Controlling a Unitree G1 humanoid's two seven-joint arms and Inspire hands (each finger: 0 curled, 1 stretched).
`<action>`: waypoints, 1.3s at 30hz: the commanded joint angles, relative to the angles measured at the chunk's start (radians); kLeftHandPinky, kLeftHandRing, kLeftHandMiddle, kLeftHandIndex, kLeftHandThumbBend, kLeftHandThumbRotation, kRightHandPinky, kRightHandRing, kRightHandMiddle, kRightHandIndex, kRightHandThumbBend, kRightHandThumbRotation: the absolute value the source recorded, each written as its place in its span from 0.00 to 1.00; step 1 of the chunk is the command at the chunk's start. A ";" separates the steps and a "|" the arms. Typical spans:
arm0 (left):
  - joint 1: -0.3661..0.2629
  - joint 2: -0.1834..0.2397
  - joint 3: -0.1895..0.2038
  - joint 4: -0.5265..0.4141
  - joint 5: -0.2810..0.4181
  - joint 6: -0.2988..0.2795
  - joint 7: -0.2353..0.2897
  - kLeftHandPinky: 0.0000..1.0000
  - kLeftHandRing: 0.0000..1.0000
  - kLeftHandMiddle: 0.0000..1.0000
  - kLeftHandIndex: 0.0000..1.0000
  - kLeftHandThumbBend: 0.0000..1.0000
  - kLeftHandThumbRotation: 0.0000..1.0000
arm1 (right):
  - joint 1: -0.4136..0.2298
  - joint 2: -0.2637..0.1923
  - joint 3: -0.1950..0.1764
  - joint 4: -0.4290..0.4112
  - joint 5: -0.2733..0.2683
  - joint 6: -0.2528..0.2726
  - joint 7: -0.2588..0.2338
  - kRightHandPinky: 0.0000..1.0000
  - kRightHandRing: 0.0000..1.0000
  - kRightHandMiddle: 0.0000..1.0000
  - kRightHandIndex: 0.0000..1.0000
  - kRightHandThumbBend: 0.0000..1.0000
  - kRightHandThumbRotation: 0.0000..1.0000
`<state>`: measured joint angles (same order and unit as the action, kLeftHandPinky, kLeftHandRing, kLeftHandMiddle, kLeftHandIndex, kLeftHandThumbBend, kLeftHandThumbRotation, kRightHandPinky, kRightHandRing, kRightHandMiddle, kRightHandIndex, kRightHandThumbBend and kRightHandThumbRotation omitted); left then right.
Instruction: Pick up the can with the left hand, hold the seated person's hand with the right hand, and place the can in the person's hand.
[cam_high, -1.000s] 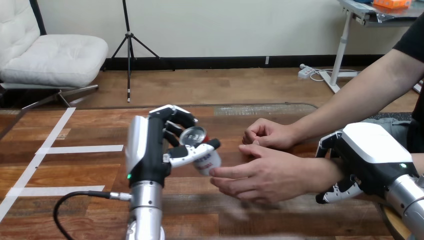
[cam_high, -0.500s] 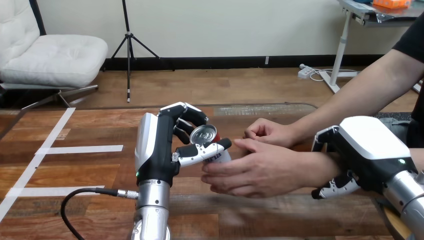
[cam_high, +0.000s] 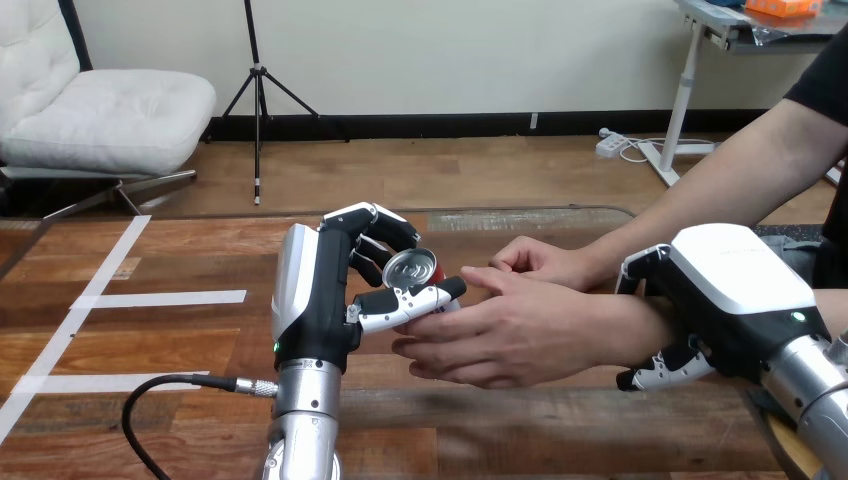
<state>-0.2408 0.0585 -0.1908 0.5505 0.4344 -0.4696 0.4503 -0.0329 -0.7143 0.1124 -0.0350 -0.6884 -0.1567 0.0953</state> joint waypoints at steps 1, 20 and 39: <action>-0.045 -0.012 -0.010 -0.051 0.009 -0.037 0.006 0.33 0.38 0.42 0.42 0.71 0.00 | -0.024 0.026 0.038 -0.028 -0.001 -0.033 0.016 0.26 0.32 0.40 0.46 0.86 0.00; -0.026 -0.021 -0.018 -0.071 0.011 -0.044 -0.021 0.34 0.39 0.42 0.43 0.70 0.00 | -0.027 0.026 0.042 -0.047 0.001 -0.047 0.032 0.23 0.29 0.37 0.45 0.84 0.00; 0.004 -0.040 -0.058 -0.115 0.021 -0.065 -0.058 0.35 0.40 0.43 0.43 0.70 0.00 | -0.026 0.027 0.038 -0.053 0.006 -0.058 0.045 0.25 0.30 0.38 0.45 0.81 0.00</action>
<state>-0.2050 0.0381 -0.2189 0.5115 0.4471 -0.4835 0.4020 -0.0367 -0.7128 0.1126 -0.0694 -0.6987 -0.1720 0.1222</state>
